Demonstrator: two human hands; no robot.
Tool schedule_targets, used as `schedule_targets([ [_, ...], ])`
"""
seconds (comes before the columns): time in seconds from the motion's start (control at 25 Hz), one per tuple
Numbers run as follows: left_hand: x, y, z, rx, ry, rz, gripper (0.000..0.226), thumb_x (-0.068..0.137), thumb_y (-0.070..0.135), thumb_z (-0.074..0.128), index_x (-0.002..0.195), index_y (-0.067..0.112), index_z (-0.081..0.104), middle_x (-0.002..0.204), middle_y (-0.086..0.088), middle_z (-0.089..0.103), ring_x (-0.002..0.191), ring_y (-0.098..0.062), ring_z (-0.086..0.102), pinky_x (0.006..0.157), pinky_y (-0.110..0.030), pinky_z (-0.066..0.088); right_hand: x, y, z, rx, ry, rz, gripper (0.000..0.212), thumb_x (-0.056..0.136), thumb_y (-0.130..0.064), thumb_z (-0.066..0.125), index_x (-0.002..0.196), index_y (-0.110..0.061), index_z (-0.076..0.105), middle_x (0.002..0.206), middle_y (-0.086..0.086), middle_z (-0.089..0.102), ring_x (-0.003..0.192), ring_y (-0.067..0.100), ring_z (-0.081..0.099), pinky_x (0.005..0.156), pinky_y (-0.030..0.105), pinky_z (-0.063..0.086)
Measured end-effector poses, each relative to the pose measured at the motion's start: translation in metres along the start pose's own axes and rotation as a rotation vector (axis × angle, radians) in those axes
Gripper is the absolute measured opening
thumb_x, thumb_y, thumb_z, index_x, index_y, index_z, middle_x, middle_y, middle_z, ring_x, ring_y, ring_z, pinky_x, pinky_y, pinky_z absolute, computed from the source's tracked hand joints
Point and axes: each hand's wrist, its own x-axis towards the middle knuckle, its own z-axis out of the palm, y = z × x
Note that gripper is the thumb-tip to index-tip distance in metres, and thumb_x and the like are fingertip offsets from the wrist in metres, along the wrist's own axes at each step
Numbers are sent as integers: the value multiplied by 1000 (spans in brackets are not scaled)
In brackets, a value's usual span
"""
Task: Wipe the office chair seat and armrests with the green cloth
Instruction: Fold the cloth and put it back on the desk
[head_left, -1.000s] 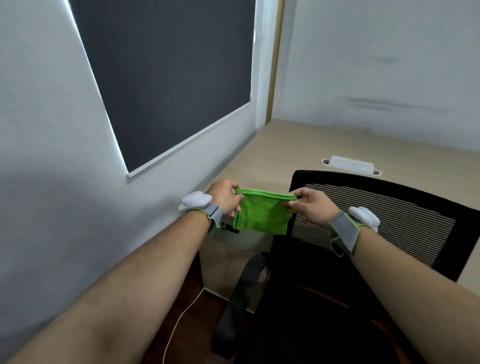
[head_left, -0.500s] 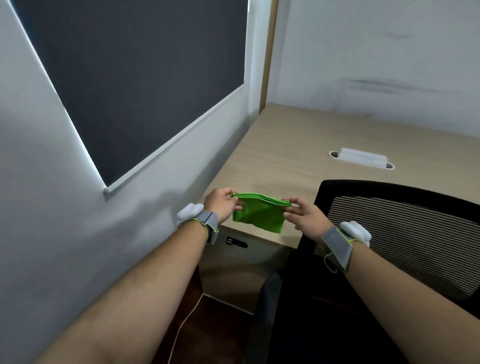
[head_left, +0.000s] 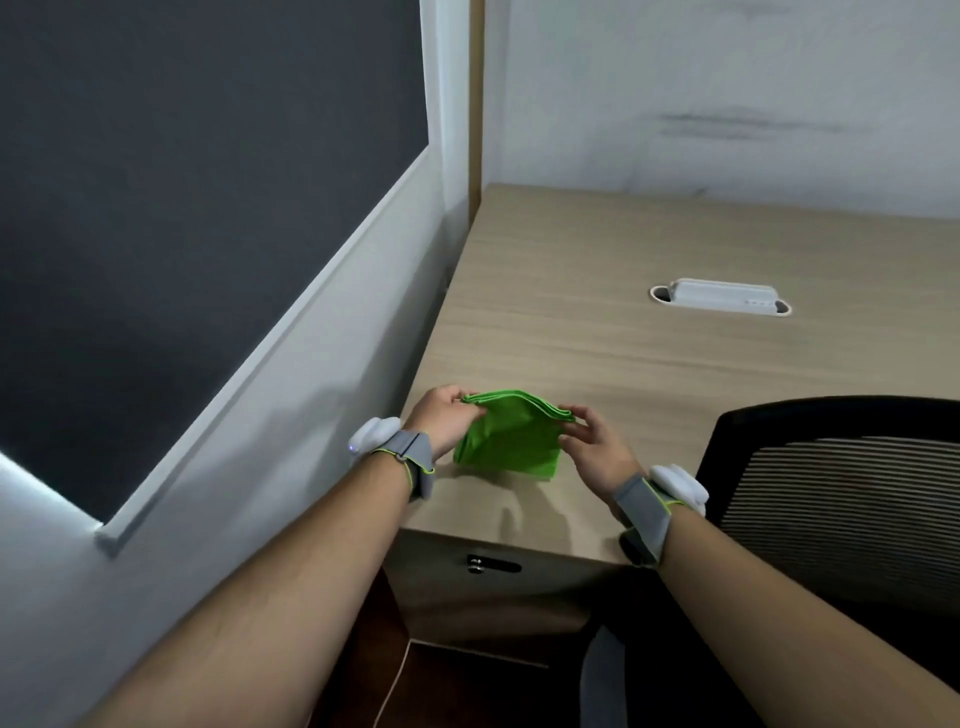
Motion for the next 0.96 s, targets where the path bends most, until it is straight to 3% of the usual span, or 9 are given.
schedule_targets([
  [0.08,26,7,-4,47,11,51,20,83,9,58,96,23,62,86,-6,64,61,-14,51,57,-21,38,25,-7,2,4,16,-26,40,88,10,45,126,1,47,107,13,57,100,16,52,79,19,44],
  [0.16,42,8,-3,54,5,90,27,82,5,56,103,21,62,86,-4,63,74,-18,53,70,-24,40,42,-9,2,-22,32,-51,38,88,8,47,124,-4,48,110,11,58,94,13,54,67,10,43],
  [0.24,54,-5,3,80,-33,84,32,83,4,56,112,17,60,88,-4,61,80,-18,53,70,-25,40,53,3,3,-72,54,-40,38,88,3,50,123,-13,51,118,9,61,100,12,57,75,14,45],
  [0.36,55,-39,16,130,-93,32,35,84,4,56,117,14,59,82,-2,60,76,-17,52,63,-20,37,45,32,6,-194,43,38,37,87,-2,53,120,-18,55,123,10,63,118,17,57,95,34,44],
  [0.56,37,-84,25,370,-26,69,28,83,11,60,108,19,69,96,-9,72,92,-23,65,75,-24,43,16,64,15,-391,37,18,33,84,-10,58,115,-21,60,109,9,70,106,22,64,89,30,48],
  [0.64,35,-92,28,447,-15,122,25,83,11,62,105,19,71,92,-11,71,90,-25,64,75,-24,40,10,72,16,-531,47,22,35,83,-15,59,117,-25,60,110,9,69,106,26,62,87,29,45],
  [0.72,37,-98,31,523,-34,176,24,82,9,61,103,16,72,91,-13,69,91,-27,62,78,-26,39,8,80,17,-650,33,26,38,84,-17,58,121,-26,58,128,11,60,121,25,54,95,27,40],
  [0.8,38,-103,33,580,-18,214,25,82,9,61,103,16,72,97,-14,64,97,-27,59,83,-29,42,9,86,17,-713,17,-9,41,84,-16,57,124,-25,56,147,8,41,139,19,33,108,27,31],
  [0.96,36,-114,33,703,4,354,29,80,13,59,106,20,70,137,-2,50,124,-20,48,98,-31,41,11,93,15,-939,-108,-144,53,91,-34,47,142,-30,31,158,-8,12,146,11,8,115,35,16],
])
